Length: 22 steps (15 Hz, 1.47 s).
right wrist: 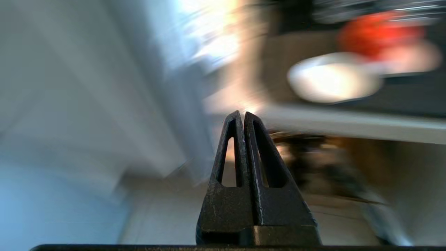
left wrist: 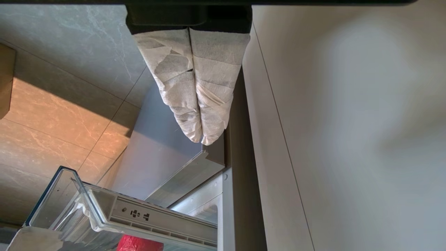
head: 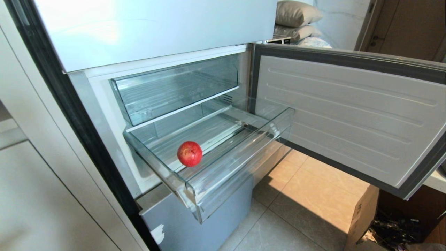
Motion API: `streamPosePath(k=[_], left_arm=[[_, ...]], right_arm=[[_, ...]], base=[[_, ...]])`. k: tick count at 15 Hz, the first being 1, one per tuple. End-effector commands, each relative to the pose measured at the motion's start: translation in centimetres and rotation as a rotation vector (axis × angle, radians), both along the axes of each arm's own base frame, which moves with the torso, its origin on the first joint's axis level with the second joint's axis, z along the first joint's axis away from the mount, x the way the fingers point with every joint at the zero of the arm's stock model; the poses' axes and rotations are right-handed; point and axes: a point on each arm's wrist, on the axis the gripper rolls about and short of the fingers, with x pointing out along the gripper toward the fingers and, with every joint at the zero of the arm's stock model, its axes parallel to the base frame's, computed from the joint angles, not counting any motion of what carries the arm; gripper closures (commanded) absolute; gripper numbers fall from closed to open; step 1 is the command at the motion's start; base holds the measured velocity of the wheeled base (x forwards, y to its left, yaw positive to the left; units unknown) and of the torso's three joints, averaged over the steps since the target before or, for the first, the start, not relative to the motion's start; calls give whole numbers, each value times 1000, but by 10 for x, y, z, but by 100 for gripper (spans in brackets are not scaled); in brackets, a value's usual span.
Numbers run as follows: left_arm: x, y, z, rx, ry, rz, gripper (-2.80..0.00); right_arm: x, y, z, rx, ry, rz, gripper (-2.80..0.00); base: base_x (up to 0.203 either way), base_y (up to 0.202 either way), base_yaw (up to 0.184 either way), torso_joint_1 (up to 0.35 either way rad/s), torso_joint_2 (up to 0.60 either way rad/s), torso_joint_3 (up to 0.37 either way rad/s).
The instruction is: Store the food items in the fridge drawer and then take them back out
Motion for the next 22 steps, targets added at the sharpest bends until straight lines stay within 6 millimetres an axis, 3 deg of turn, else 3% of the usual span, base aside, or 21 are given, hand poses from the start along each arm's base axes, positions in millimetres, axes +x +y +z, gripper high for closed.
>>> streamPosePath(k=[1,3,5,8,13,22], left_arm=[[0,0,0,0,0,0,0],[0,0,0,0,0,0,0],[0,0,0,0,1,0,0],[0,0,0,0,1,0,0],[0,0,0,-2,1,0,0],[0,0,0,-2,0,0,0]], right_arm=[[-28,52,-16,-36,-44,264,0],[-66,78,-59,-48,-16,480,0],[-95,82,-98,-101,3,554,0],[-123,82,-125,-166,-1,575,0],[-148,80,-144,-279,-144,491,0],[-148,80,-145,-228,-142,468,0]], base=[[0,0,0,0,0,0],[0,0,0,0,0,0],[0,0,0,0,0,0],[0,0,0,0,0,0],[0,0,0,0,0,0],[0,-1,20,1,1,1]])
